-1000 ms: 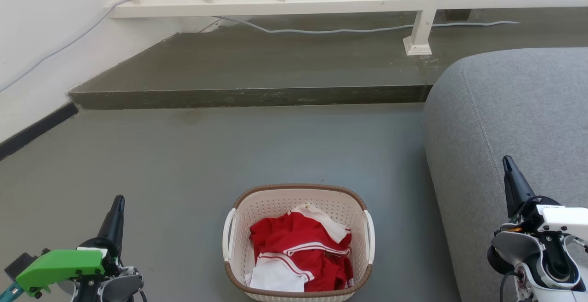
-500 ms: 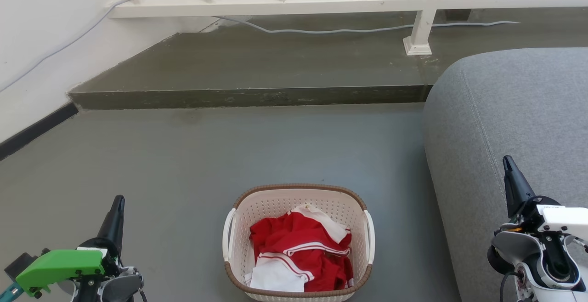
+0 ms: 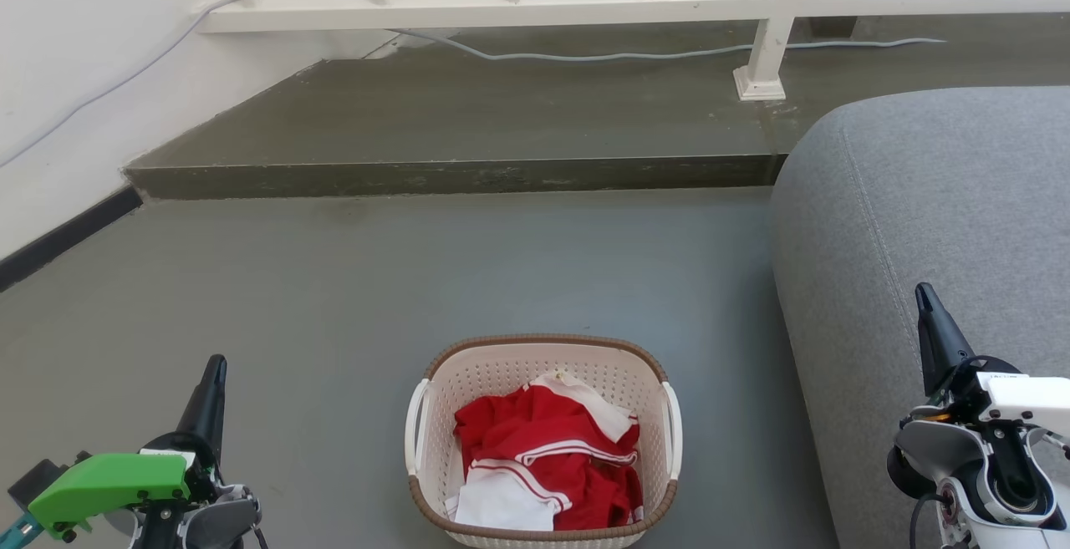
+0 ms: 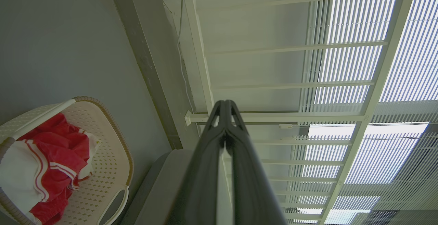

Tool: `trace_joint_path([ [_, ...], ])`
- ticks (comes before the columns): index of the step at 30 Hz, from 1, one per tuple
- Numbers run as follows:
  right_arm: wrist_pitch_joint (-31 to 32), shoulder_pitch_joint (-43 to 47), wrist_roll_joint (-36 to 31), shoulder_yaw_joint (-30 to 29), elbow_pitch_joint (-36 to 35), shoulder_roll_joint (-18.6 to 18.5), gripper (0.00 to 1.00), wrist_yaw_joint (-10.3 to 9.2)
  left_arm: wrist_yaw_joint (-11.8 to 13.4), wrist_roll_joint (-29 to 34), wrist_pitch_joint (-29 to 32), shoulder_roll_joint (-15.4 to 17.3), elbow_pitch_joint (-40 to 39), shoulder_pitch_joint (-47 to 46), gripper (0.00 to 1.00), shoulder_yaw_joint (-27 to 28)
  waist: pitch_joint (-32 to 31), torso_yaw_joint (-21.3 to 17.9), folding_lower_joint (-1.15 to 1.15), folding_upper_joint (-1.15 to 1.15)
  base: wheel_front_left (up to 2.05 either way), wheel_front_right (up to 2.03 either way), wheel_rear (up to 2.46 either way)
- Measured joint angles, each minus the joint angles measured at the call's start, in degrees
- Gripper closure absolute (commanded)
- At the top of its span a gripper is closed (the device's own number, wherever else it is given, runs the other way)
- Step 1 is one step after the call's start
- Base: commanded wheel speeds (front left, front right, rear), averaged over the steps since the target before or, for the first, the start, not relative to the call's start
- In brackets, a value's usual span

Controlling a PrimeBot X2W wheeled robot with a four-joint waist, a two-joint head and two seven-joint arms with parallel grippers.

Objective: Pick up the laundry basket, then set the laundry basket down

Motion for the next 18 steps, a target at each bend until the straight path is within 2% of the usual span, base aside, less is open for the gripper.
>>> trace_joint_path([
  [18, 0.00, 0.00, -0.01, -0.05, -0.03, 0.04, 1.00, 0.00, 0.00, 0.00, 0.00, -0.01, -0.01, -0.01, 1.00, 0.00, 0.01, 0.00, 0.00, 0.00, 0.00, 0.00, 0.00],
])
